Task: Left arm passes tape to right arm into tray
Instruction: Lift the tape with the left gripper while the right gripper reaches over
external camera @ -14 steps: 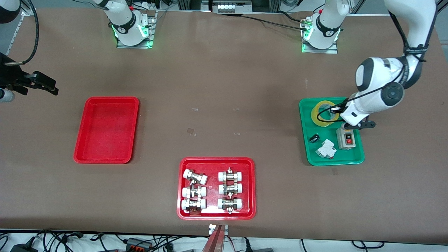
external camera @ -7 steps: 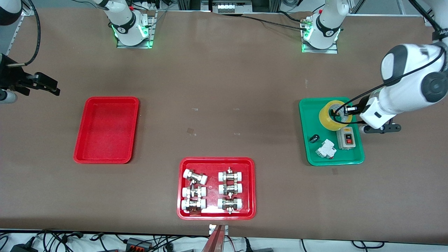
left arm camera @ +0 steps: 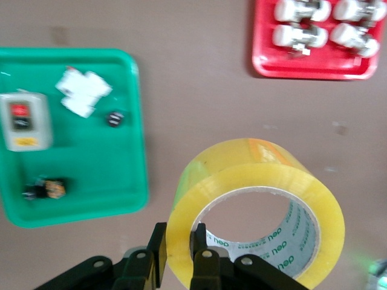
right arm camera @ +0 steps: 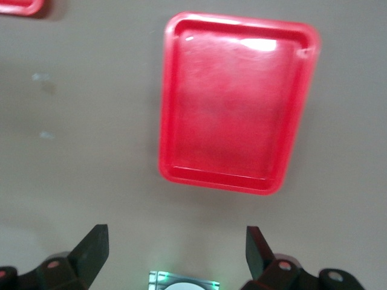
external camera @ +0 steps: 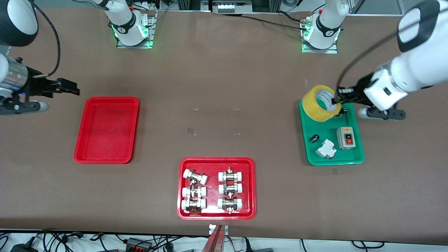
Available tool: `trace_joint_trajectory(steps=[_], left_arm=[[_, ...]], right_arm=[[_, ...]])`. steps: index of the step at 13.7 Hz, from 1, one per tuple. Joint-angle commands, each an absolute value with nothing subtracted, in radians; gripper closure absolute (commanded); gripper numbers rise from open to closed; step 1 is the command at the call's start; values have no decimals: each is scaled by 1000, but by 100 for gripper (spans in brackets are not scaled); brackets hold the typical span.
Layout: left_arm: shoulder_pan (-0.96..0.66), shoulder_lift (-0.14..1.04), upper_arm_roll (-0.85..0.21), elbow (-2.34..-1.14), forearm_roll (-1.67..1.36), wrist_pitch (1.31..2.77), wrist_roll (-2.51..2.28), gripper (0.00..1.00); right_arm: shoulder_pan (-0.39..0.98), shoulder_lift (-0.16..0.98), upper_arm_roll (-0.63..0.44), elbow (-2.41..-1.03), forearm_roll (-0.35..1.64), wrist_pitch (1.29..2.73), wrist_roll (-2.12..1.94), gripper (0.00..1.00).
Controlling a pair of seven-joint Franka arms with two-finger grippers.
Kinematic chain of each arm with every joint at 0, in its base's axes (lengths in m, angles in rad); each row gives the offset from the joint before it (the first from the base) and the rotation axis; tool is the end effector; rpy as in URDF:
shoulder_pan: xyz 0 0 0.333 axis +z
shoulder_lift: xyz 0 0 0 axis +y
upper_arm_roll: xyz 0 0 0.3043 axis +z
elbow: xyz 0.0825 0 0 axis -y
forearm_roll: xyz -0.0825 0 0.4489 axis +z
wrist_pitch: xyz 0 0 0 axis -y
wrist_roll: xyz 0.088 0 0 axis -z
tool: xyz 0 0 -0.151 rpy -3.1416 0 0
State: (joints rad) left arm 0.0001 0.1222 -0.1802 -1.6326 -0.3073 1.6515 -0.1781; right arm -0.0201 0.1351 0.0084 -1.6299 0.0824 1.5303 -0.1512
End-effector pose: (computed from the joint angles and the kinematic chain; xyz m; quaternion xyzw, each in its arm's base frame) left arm 0.6308 -0.1550 0.4735 0.9852 0.0192 -0.0783 0.1510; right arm 0.6298 0.0052 0.4509 -0.9901 -0.0660 0.1132 0.0510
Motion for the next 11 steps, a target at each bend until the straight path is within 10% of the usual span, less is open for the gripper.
trace_joint_trajectory(steps=[1, 11], left_arm=[[-23, 213, -196, -1574, -467, 1655, -227, 100], [-328, 353, -202, -1580, -566, 2114, -647, 100]], right_arm=[[-20, 147, 6, -1617, 133, 1514, -198, 0], [175, 264, 9, -1618, 682, 1607, -201, 0]])
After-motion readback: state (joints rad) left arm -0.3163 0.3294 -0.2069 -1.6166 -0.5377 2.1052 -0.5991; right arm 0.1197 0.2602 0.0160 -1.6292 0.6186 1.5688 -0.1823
